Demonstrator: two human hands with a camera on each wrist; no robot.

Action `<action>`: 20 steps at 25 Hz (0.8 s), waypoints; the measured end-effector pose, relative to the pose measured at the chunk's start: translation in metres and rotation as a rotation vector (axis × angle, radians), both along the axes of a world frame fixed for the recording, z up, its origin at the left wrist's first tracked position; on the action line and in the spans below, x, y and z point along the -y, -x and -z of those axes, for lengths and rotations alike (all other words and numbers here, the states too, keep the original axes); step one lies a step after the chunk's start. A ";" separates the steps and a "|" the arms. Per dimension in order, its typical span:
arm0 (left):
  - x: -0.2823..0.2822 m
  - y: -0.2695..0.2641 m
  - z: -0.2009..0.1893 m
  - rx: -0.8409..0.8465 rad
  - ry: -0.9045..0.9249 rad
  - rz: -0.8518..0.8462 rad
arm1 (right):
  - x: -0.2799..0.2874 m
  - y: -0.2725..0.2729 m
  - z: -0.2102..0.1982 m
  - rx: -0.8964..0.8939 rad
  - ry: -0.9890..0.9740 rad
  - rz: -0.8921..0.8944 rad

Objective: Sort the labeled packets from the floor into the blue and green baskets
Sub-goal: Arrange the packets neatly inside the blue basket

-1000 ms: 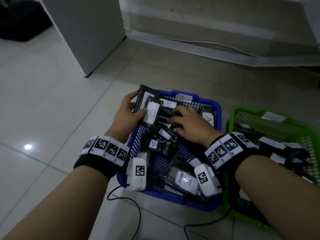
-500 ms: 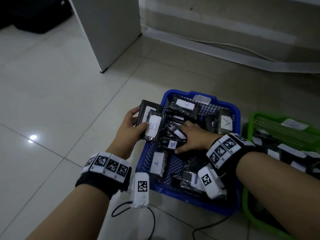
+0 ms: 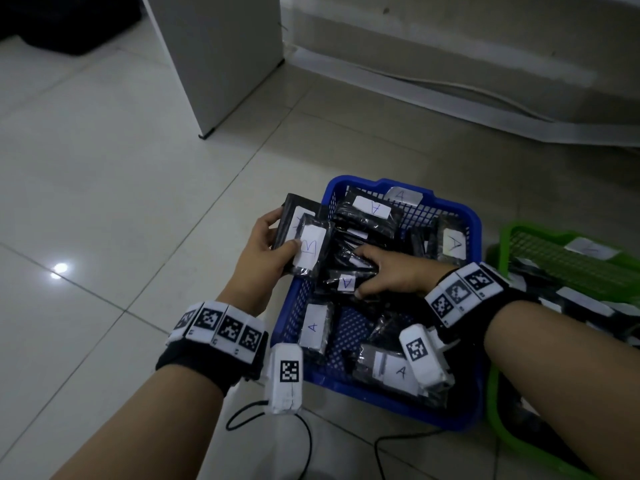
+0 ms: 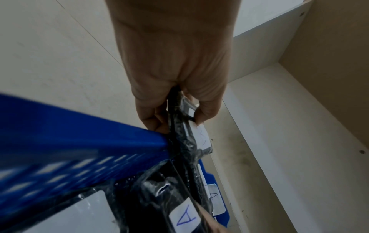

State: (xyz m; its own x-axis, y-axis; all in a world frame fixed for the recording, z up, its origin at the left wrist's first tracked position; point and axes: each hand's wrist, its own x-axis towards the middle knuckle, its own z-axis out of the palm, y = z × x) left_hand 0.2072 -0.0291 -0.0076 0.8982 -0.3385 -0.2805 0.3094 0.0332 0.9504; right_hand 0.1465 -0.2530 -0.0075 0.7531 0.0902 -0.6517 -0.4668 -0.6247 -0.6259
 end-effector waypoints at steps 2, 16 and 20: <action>0.001 0.001 0.000 0.002 0.002 -0.001 | -0.001 -0.002 0.000 -0.060 -0.040 -0.012; 0.002 0.003 -0.001 0.011 -0.004 -0.009 | 0.001 -0.002 0.002 0.284 0.437 -0.149; 0.003 0.003 0.000 0.018 -0.013 -0.010 | 0.003 0.003 -0.004 0.410 0.510 -0.196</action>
State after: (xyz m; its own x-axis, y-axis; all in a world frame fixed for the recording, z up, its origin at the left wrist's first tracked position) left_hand 0.2043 -0.0317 -0.0075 0.9065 -0.3254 -0.2690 0.2921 0.0236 0.9561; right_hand 0.1432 -0.2564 -0.0033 0.9494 0.0076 -0.3139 -0.1025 -0.9374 -0.3327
